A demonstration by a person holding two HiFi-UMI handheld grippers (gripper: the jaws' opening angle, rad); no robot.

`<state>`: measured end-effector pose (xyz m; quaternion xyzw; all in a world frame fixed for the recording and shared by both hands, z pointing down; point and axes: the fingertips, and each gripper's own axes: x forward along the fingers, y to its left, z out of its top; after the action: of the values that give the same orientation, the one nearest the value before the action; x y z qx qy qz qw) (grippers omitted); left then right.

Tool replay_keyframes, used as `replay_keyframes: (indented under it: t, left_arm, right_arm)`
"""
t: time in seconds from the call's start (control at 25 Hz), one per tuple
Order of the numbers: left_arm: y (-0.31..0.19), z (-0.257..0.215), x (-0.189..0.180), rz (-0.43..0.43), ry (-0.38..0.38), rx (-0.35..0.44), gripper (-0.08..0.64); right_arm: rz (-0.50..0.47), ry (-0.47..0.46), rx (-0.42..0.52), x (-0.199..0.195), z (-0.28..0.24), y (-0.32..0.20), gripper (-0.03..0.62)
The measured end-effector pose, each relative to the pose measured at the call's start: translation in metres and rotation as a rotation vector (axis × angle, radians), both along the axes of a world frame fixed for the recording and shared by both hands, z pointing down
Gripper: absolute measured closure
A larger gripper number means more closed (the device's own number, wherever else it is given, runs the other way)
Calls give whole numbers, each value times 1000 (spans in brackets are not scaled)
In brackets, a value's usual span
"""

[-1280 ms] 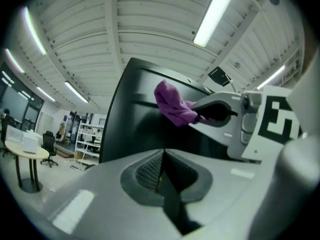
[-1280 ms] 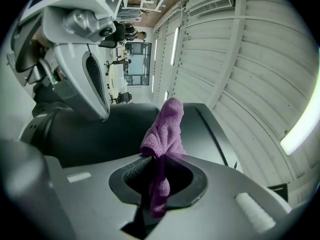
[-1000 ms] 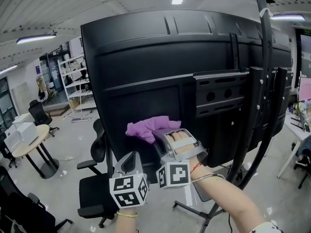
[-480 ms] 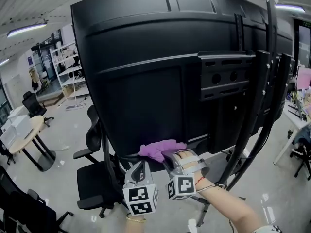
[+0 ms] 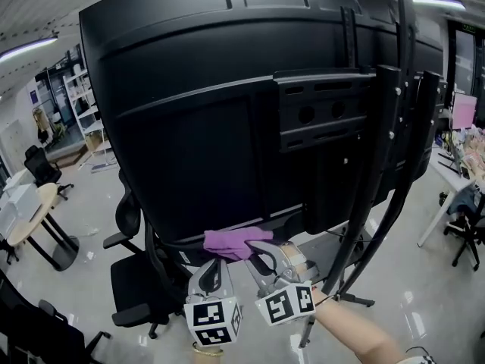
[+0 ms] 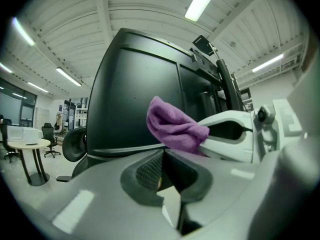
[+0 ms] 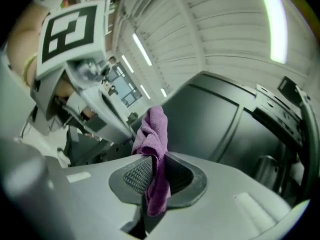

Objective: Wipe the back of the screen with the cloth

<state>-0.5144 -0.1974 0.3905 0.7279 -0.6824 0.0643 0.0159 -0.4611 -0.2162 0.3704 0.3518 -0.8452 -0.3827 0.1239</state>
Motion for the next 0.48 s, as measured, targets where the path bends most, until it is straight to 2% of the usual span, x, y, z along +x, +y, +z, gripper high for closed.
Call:
replay_keyframes:
  t: [0.16, 0.24, 0.36, 0.48]
  left_arm:
    - [16, -1, 61, 5, -6, 7, 552]
    - [22, 3, 99, 7, -7, 6, 552]
    - [24, 12, 168, 22, 16, 5, 552]
    - [23, 26, 246, 46, 49, 2, 552]
  right_arm:
    - [-31, -213, -166, 78, 0, 23, 540]
    - [-37, -284, -243, 125, 6, 31, 540]
    - [-25, -341, -317, 204, 14, 39, 540]
    - [9, -353, -340, 285, 27, 44, 541]
